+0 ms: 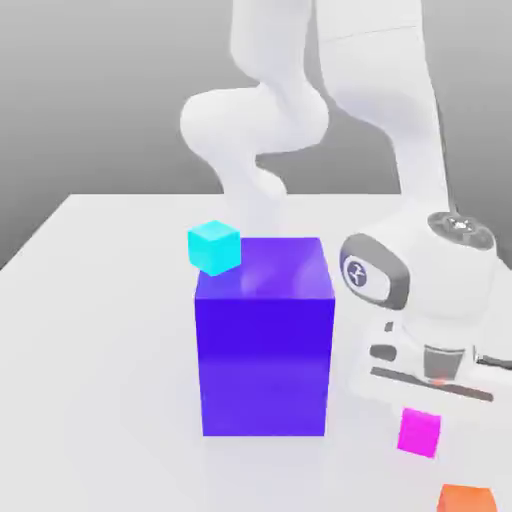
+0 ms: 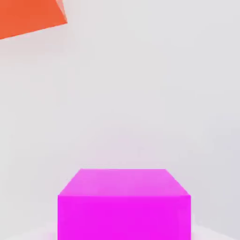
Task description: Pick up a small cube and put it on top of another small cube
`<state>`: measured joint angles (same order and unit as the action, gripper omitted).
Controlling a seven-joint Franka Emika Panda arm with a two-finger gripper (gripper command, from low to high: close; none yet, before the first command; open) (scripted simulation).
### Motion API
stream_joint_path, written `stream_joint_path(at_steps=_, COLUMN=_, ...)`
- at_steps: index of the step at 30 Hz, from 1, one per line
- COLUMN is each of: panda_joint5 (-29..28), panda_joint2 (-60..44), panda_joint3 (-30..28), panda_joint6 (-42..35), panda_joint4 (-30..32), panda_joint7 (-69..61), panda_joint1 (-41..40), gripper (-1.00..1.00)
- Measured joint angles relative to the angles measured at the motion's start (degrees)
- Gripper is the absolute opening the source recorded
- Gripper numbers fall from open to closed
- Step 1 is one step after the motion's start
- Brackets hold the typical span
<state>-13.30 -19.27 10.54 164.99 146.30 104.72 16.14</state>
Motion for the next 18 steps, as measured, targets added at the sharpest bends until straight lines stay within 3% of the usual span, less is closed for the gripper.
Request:
stream_joint_path(at_steps=6, panda_joint5=9.0, panda_joint2=12.3, panda_joint3=5.1, panda_joint6=-6.7, panda_joint4=5.3, panda_joint7=-5.4, panda_joint1=-1.5, gripper=-1.0)
stream_joint_path(at_steps=14, panda_joint5=21.4, panda_joint2=29.5, panda_joint3=7.1, panda_joint6=-10.1, panda_joint4=18.5, panda_joint7=-9.2, panda_joint1=6.0, gripper=-1.0)
stream_joint_path(at_steps=18, panda_joint5=24.3, panda_joint2=34.2, panda_joint3=7.4, panda_joint6=-9.7, panda_joint4=23.6, panda_joint7=-9.2, panda_joint1=9.2, gripper=-1.0)
